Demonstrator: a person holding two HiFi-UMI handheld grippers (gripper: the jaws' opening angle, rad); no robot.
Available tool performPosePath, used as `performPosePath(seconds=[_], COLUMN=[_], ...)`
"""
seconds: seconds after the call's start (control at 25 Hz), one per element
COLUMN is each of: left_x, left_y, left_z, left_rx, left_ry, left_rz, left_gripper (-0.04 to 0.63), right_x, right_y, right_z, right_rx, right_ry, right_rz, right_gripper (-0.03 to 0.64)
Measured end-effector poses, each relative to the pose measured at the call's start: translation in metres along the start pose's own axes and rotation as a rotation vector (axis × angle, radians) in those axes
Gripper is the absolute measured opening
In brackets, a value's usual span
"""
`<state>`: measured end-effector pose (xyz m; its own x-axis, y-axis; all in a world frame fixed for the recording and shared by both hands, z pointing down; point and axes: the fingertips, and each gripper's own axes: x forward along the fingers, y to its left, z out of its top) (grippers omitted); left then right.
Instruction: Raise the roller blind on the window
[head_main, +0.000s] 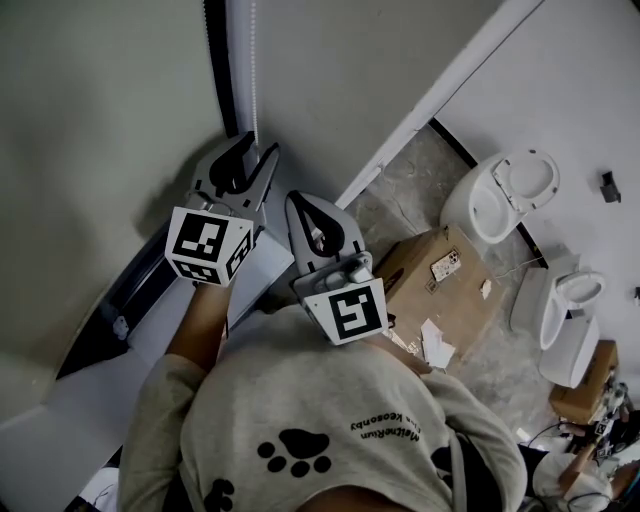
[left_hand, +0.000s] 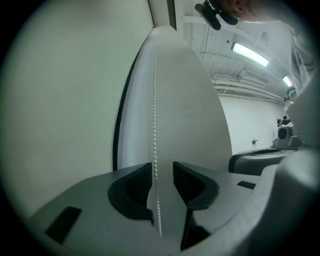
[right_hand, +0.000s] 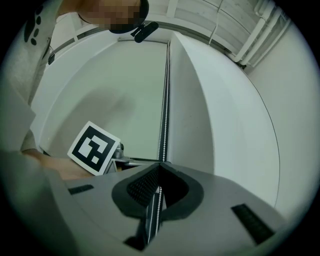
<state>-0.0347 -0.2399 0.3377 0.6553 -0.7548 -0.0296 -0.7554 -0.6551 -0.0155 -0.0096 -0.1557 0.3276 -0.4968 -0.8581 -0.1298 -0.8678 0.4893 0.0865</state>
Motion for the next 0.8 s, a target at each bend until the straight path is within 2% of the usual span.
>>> performPosePath(seconds=[0.12, 0.24, 0.4, 0.64, 0.76, 0.8], left_x=[0.001, 0.000, -0.007, -0.034, -0.042, -0.044], left_y=[0.003, 0.001, -0.009, -0.027, -0.033, -0.035], left_z=[0.005, 0.005, 0.004, 0.004, 0.001, -0.002], left_rx=[0.017, 0.023, 0.024, 0.013, -0.003, -0.010], left_ry=[-0.007, 0.000, 0.014, 0.015, 0.023, 0.029], left_rz=[0.002, -0.023, -0.078, -0.098, -0.098, -0.097], left_gripper=[0.058, 0.014, 0.009, 0.009, 0.008, 0.008], right_x=[0.001, 0.006, 0.015, 0.025, 0.035, 0.039], right_y=[0.000, 0.000, 0.001, 0.005, 0.010, 0.010], right_z=[0.002, 0.002, 0.017, 0.053, 0.069, 0.074], right_rx=[0.005, 0.005, -0.007, 0.038, 0.061, 0.079], right_ry=[-0.002, -0.002, -0.023, -0.068, -0.059, -0.051], right_rz=[0.007, 0.026, 0.065, 0.166, 0.258, 0.283], right_gripper=[0.009, 0.009, 0.009, 0.012, 0.092, 0.097])
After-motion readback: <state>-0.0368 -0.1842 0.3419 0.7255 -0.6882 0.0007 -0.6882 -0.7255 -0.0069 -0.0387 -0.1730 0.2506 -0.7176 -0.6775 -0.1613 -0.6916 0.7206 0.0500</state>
